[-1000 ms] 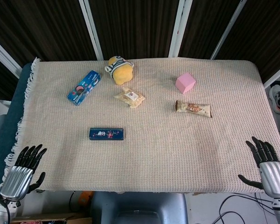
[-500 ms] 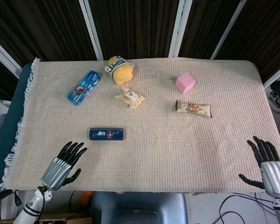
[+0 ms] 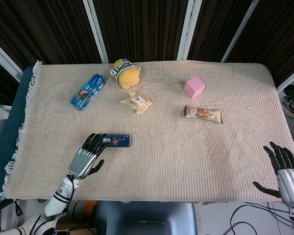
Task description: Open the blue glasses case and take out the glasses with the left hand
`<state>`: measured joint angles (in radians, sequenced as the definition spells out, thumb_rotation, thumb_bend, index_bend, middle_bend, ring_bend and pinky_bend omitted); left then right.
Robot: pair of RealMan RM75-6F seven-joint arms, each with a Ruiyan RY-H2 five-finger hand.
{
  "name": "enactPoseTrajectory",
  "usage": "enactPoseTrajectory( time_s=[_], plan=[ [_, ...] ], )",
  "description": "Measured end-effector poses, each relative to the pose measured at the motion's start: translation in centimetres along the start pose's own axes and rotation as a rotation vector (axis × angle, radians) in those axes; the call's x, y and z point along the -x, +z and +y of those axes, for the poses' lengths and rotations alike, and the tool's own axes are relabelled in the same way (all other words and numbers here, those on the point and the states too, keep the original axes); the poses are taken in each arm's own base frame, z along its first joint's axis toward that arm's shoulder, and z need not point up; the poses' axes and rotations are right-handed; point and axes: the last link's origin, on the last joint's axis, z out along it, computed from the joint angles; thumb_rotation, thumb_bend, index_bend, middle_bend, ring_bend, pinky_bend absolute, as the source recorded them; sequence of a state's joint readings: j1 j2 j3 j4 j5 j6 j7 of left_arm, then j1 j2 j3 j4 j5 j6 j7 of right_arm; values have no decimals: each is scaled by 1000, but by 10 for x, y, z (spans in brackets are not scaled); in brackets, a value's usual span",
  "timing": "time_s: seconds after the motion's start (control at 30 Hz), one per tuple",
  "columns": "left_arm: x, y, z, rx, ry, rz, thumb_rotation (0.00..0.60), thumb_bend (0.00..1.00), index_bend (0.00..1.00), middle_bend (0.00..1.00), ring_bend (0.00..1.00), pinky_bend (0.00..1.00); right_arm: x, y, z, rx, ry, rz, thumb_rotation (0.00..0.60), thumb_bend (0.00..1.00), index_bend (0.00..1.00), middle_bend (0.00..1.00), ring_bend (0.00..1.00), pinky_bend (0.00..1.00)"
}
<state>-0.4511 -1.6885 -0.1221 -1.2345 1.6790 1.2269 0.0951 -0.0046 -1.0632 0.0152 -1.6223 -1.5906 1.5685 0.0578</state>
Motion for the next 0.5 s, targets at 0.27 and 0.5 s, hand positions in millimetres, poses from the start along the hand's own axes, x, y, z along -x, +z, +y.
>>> enactPoseTrajectory(
  time_s=[0.27,0.5],
  plan=[
    [27,39,12,0,20,-39,600,375,225,17,0,0,-4,-1,4,11,8,15,600,127,0,0,0,0],
    [35,59,17,-11,3,-45,600,361,258,38,0,0,-5,-1,6,22,11,17,600,128,0,0,0,0]
  ],
)
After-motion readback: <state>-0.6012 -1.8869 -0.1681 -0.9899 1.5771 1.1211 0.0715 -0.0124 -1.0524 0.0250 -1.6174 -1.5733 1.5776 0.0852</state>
